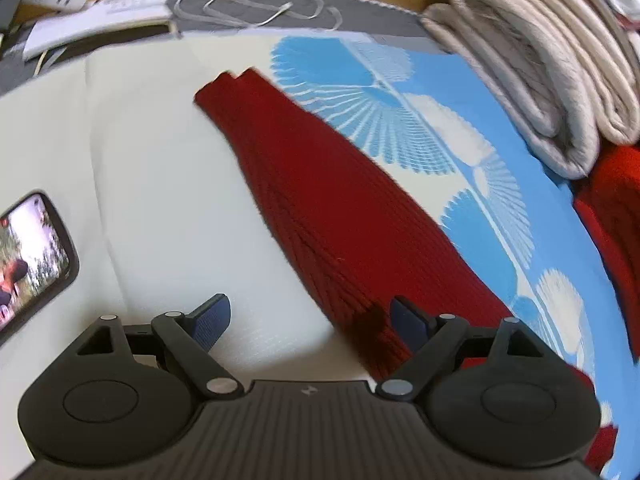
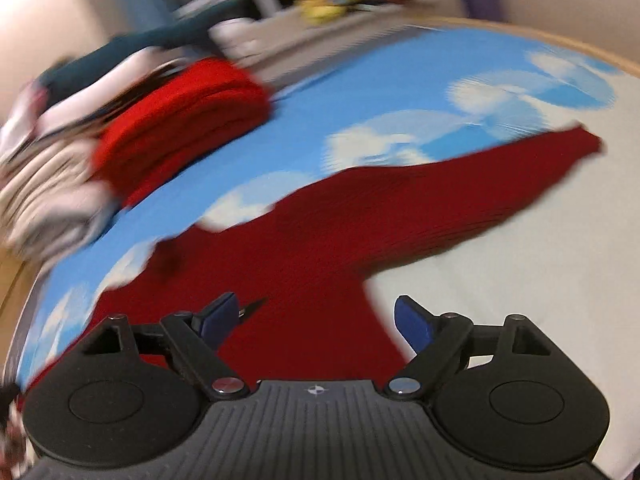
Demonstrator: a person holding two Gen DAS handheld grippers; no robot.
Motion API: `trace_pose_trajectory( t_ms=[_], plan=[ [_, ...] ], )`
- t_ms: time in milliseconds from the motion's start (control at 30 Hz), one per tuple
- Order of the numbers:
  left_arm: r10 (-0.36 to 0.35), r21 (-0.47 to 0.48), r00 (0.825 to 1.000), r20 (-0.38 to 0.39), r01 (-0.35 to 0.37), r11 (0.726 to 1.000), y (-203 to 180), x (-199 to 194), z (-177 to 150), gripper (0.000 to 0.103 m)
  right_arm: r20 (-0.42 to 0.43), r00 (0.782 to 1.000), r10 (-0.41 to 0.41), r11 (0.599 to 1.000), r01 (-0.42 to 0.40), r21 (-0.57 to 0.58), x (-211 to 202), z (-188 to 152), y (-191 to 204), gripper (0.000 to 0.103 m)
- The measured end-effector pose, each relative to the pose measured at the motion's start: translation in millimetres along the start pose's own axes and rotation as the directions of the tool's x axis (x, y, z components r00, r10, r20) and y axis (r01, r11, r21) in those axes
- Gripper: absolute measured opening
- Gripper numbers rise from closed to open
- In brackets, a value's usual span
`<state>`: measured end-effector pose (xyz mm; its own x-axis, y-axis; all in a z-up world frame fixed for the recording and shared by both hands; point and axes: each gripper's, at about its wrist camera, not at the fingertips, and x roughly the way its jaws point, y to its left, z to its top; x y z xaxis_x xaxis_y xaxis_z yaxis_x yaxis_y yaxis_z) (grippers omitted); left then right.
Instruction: Fold small clothes
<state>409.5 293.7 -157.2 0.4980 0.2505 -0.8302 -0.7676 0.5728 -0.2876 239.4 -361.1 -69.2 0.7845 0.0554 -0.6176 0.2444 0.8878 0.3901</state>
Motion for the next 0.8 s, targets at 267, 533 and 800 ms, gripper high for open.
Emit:
trace_pose_trajectory(
  t_ms=[267,533,800],
  plan=[
    [-0.009,0.07,0.998,0.066,0.004,0.998,4.7,4.2,7.3,0.09,-0.038,0.999,-0.014,0.995,0.01,-0.096,19.2,-35.2,33.5,0.088],
    [0.039,0.093,0.993,0.112,-0.049,0.994,7.9,32.4,18.0,0.09,-0.077,0.981,-0.177,0.971,0.162,-0.176,73.4,-42.8,22.0,0.087],
    [-0.012,0.052,0.988,0.155,0.004,0.999,4.9,40.8,28.9,0.078,-0.091,0.982,-0.165,0.964,0.141,-0.228,78.8,-48.5,30.8,0.087]
  ],
)
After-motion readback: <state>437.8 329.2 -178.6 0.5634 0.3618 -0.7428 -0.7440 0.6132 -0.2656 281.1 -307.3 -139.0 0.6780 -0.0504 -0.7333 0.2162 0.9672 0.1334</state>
